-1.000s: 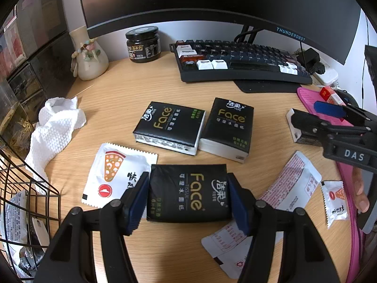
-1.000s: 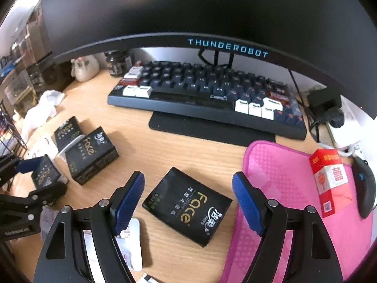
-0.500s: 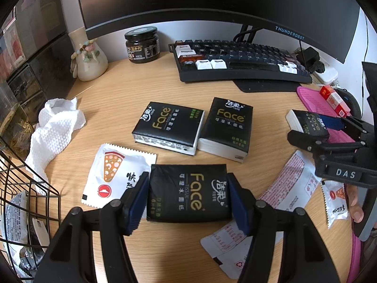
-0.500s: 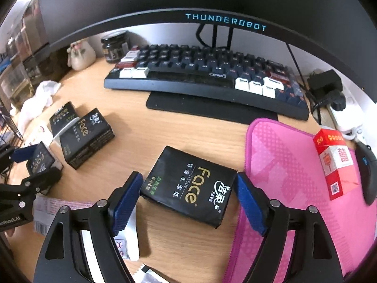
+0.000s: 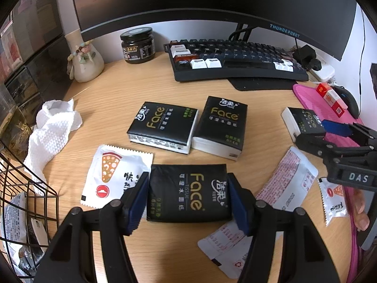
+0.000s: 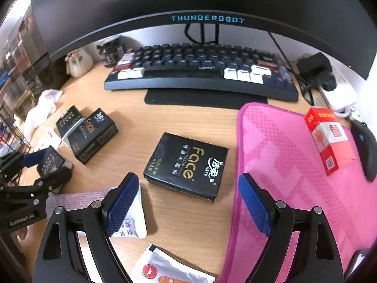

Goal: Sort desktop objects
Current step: 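Grasp a black Face tissue pack with the right gripper while the left gripper holds its pack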

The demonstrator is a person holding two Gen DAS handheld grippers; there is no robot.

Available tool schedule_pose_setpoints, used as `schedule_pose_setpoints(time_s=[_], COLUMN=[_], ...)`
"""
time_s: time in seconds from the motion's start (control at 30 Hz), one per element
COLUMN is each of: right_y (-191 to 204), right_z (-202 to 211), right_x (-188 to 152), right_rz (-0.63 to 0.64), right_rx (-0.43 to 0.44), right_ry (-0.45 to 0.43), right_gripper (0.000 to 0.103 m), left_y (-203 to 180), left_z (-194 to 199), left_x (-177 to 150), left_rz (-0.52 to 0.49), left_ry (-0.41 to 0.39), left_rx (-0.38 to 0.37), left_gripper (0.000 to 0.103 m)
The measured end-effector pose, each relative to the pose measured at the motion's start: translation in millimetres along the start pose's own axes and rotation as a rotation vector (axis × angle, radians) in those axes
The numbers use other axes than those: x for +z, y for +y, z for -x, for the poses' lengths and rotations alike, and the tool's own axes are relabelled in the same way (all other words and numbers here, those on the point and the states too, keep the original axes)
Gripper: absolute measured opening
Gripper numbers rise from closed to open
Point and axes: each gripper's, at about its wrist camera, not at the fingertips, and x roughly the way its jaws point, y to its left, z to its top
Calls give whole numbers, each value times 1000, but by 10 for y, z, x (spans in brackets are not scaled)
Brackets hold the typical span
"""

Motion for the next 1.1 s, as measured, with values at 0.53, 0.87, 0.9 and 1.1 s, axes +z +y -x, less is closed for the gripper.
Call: schedule_pose_setpoints(time_s=[0.53, 0.87, 0.9, 1.1], right_y=[292, 321, 322, 403], right_z=[-176, -27, 19, 363], right_x=[209, 203, 211, 232], right_rz=[82, 97, 96, 116], right_rx=[2, 44, 47, 69], right_ry=[-11, -41, -52, -117], right_gripper=[63, 62, 62, 62], left_y=[-7, 6, -1, -82], left_z=[3, 89, 110, 477], left_x=[16, 29, 34, 72], left_rz=[-4, 5, 3, -5], left_ry=[1, -25, -29, -110], left_rx=[-2, -27, -27, -23], left_gripper=[68, 68, 68, 68])
